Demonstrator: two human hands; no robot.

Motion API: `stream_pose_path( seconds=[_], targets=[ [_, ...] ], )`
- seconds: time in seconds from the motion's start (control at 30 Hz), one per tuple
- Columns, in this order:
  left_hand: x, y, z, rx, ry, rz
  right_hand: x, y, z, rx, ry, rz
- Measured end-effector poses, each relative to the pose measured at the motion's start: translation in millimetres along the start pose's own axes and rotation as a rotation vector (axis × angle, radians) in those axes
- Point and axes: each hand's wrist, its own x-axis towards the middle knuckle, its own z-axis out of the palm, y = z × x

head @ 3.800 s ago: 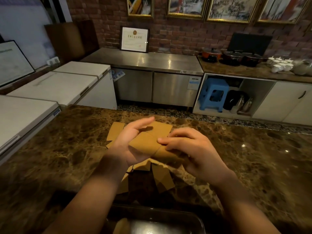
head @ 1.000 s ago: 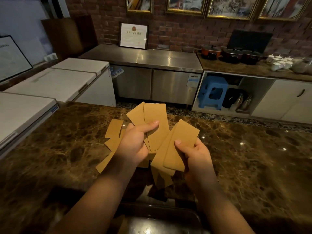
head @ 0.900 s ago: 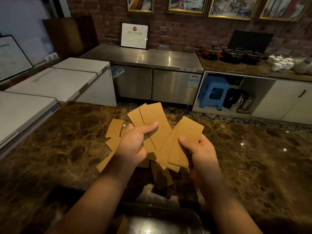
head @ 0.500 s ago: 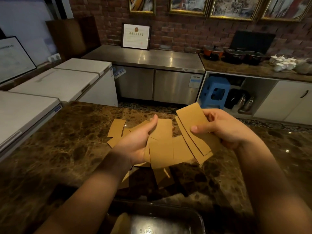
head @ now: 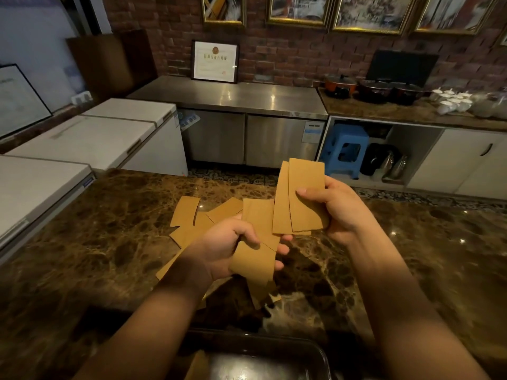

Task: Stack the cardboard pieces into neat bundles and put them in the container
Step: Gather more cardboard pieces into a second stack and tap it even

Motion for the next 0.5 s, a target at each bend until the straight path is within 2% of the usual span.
stream_pose_path(
  seconds=[0.23,0.5],
  targets=[
    [6,12,-8,-0.109,0.262,0.206,-14,12,1,0.225,0.027,0.032],
    [5,10,-9,-0.034,0.471,0.174,-23,19,9,0.251,0.05,0.002]
  ],
)
